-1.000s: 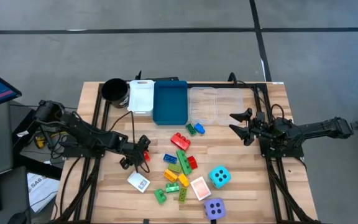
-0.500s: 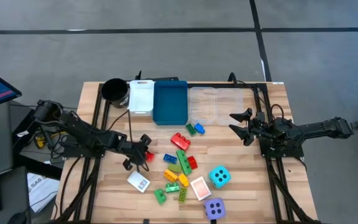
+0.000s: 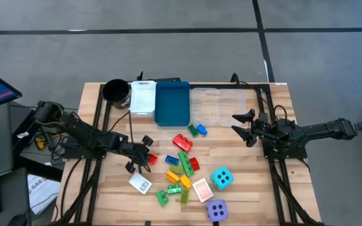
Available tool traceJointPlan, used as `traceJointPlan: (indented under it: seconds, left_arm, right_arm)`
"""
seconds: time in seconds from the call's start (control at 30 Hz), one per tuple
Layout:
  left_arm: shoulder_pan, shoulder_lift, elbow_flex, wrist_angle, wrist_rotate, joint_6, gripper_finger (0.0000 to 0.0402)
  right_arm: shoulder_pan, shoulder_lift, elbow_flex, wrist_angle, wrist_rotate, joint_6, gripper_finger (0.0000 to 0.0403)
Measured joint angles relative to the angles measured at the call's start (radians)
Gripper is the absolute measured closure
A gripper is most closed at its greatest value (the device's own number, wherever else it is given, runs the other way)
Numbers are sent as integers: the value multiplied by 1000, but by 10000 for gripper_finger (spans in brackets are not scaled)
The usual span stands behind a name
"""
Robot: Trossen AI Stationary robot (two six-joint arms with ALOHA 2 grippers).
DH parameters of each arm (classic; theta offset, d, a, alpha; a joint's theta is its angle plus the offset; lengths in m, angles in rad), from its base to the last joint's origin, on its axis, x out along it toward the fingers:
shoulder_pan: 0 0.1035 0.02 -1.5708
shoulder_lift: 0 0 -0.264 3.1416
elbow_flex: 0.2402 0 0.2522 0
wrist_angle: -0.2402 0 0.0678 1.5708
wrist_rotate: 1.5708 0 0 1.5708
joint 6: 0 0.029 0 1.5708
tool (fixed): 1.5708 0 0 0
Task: Pick & Place Toys
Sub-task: Put the small red game piece into the white bin
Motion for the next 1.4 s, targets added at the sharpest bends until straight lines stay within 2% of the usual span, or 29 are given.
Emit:
traceJointPlan:
  seconds: [0.33,0.57,0.73,0.97,1.07,1.23,1.4]
  left_arm:
    - [0,3,-3,61,-15,0,335]
    - [0,-18,17,106,-71,2,335]
    - [0,-121,33,109,-191,5,335]
    - [8,-344,34,134,-517,24,335]
    - [29,-435,34,146,-622,53,335]
    - [111,-545,34,183,-676,72,335]
    - [272,-579,34,218,-682,72,335]
  right_arm:
    - [0,0,0,0,0,-1,99]
    - [0,0,0,0,1,-1,99]
    - [0,0,0,-2,1,-1,99]
    - [0,0,0,1,1,-1,99]
    - [0,0,0,2,1,-1,99]
    - [0,0,0,4,1,0,99]
    - [0,0,0,5,1,0,99]
